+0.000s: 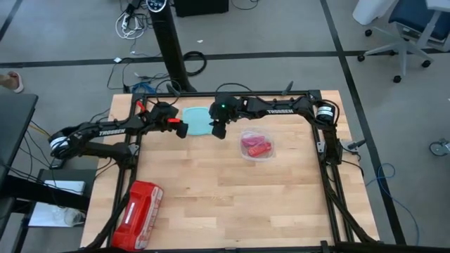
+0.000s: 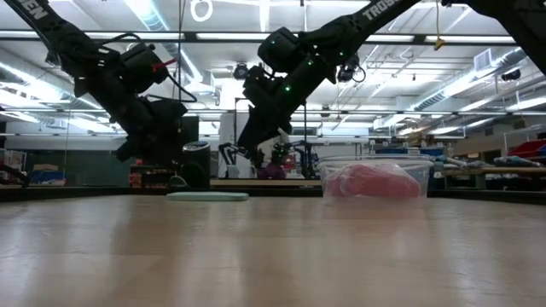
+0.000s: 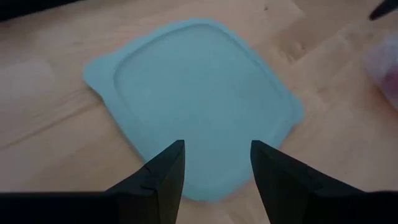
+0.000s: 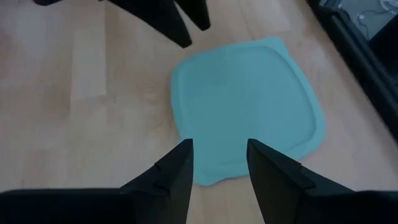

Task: Roll bandage
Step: Close the green tupperware

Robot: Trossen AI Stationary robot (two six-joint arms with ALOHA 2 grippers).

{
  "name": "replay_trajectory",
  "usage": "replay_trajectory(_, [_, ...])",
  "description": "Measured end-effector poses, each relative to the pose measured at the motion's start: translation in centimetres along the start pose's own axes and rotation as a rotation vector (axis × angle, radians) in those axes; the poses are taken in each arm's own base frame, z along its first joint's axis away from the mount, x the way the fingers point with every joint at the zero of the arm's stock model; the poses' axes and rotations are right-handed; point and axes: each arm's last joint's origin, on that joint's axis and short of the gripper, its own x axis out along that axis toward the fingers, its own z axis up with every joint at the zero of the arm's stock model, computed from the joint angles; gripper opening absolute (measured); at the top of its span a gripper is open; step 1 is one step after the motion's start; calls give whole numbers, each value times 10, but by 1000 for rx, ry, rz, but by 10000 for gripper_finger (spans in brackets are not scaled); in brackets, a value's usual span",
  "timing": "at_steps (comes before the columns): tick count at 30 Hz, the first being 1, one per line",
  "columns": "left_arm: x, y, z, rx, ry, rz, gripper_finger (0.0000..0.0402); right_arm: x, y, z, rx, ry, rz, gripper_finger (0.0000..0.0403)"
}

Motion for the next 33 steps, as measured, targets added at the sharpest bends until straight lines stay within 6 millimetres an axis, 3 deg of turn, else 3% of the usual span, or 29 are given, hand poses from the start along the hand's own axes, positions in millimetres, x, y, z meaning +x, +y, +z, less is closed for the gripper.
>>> replay_trajectory(9, [14,3,-5,9,48,14,186,0,5,-5,28,50,17,150])
replay_trajectory(12, [20,4,-5,20,45,29,186,7,4,-8,21,59,-10,150])
replay_trajectory(18, [21,2,6,81,-18,110,186,26,-17,-22,70,90,-31,150])
replay_trajectory(22, [18,2,17,120,-71,185,186,40,-14,-33,49,127,-16,150])
replay_trajectory(33, [29,29,29,-75,-25,176,186,44,-16,-34,13,119,-45,150])
